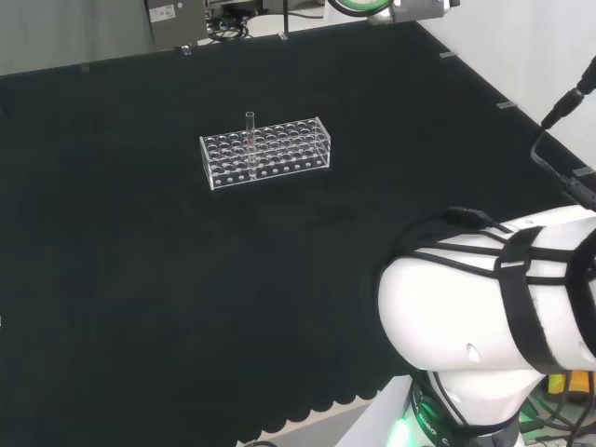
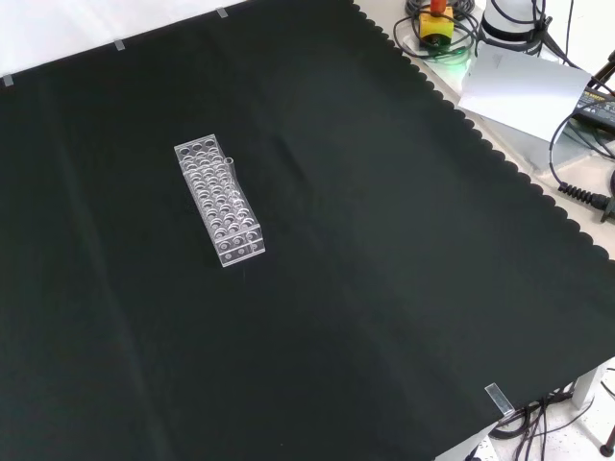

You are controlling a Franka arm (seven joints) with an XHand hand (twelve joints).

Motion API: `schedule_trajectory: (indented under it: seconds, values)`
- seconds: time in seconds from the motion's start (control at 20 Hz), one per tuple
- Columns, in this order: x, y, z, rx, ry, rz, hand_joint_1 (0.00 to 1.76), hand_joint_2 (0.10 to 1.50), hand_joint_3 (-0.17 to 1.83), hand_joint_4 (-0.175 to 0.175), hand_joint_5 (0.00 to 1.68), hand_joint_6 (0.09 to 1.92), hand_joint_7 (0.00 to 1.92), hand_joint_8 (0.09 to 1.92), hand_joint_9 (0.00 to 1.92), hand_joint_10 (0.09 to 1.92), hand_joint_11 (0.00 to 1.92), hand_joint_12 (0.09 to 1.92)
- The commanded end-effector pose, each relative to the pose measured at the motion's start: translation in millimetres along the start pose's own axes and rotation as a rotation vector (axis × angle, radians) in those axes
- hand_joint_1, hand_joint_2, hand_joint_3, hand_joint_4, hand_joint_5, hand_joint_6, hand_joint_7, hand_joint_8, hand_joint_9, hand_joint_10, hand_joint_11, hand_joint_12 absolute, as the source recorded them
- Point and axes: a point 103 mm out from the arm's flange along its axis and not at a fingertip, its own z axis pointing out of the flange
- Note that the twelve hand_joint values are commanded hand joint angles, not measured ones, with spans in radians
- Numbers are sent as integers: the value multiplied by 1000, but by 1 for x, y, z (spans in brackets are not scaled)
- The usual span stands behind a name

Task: Pick up the test tube.

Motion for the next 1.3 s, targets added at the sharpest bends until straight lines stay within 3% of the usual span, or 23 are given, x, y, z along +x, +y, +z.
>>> schedule_trajectory:
  seconds: [0.05, 0.45, 0.75, 0.9, 1.3]
  values:
    - [0, 0, 0, -19, -8, -1, 476, 748, 515, -53, 0, 87, 0, 323, 0, 467, 0, 1154]
    - [14, 31, 6, 8, 4, -53, 471, 840, 331, -54, 2, 87, 0, 319, 0, 471, 0, 1182]
    - [30, 71, 15, 13, 33, -83, 650, 812, 291, -76, 123, 87, 36, 762, 5, 861, 0, 1461]
    - [35, 94, 24, 48, 30, -79, 708, 795, 309, -94, 188, 87, 109, 848, 51, 948, 0, 1534]
    - [37, 150, 63, 168, 8, -52, 728, 774, 358, -107, 241, 87, 210, 893, 130, 962, 0, 1577]
